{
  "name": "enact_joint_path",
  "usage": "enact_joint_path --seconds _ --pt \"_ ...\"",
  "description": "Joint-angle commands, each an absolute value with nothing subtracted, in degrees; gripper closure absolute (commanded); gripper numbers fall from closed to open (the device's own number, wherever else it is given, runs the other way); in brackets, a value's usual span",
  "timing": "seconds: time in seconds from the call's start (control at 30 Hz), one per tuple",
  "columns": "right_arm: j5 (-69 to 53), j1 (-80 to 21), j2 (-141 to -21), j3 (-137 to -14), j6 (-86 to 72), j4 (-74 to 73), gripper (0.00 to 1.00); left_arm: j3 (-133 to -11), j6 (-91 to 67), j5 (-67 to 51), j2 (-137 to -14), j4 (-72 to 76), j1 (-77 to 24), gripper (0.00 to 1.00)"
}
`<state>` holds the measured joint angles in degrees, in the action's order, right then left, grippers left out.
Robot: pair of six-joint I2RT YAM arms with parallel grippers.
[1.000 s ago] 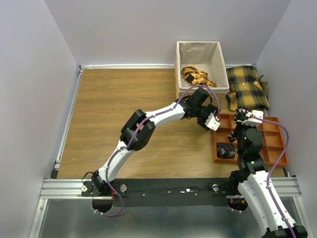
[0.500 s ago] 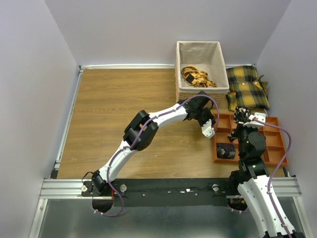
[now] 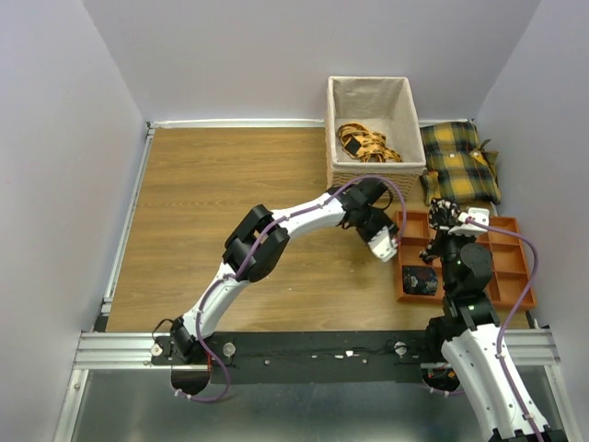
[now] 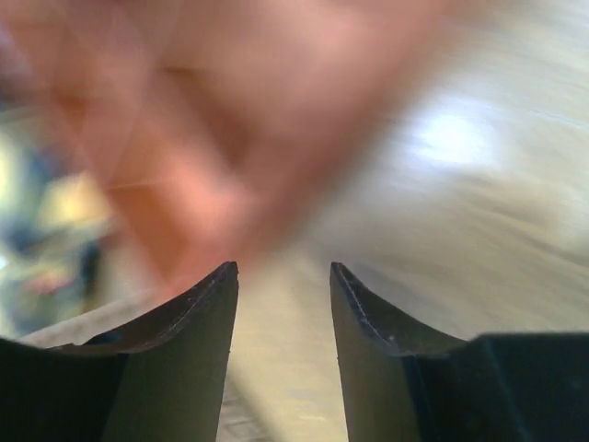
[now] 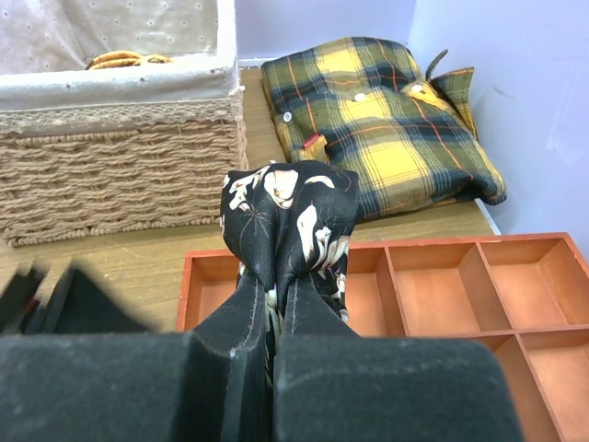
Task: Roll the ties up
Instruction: Move the storage box to the center of the board.
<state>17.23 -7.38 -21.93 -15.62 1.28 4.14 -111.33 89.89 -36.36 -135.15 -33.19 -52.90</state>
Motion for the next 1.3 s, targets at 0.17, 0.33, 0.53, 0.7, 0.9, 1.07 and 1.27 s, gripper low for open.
enact_joint_path --seconds 0.17,0.33,0.53,0.7,0.9,1.07,1.27 --pt "17.7 -7.0 -20.0 -19.2 1.8 1.8 0.99 -111.6 48.6 -43.5 -132.5 -6.9 -54.8 1.0" --pt "19.3 -7.0 -18.2 -19.8 1.2 0.2 0.99 -111.1 41.1 -41.6 -134.0 -6.8 -57.1 1.0" --pt "18.7 -7.0 -17.0 -19.8 0.4 -2.6 0.99 -113.6 36.5 -32.9 -137.9 -8.6 -59.3 1.0" --pt "19.0 -7.0 -15.1 -20.2 0.4 -4.1 0.99 -114.3 31.7 -25.2 -138.3 -11.4 -60.6 1.0" --pt "18.7 -6.9 -14.2 -20.2 0.9 -4.6 0.99 -113.9 34.7 -18.0 -138.7 -17.8 -61.6 1.0" --pt "19.5 -6.9 -13.7 -20.1 1.3 -4.0 0.99 -110.2 42.2 -12.5 -137.5 -23.3 -61.6 1.0" --pt "20.8 -6.9 -12.8 -19.8 0.6 -3.9 0.99 -103.3 45.3 -11.5 -134.2 -26.6 -59.5 1.0"
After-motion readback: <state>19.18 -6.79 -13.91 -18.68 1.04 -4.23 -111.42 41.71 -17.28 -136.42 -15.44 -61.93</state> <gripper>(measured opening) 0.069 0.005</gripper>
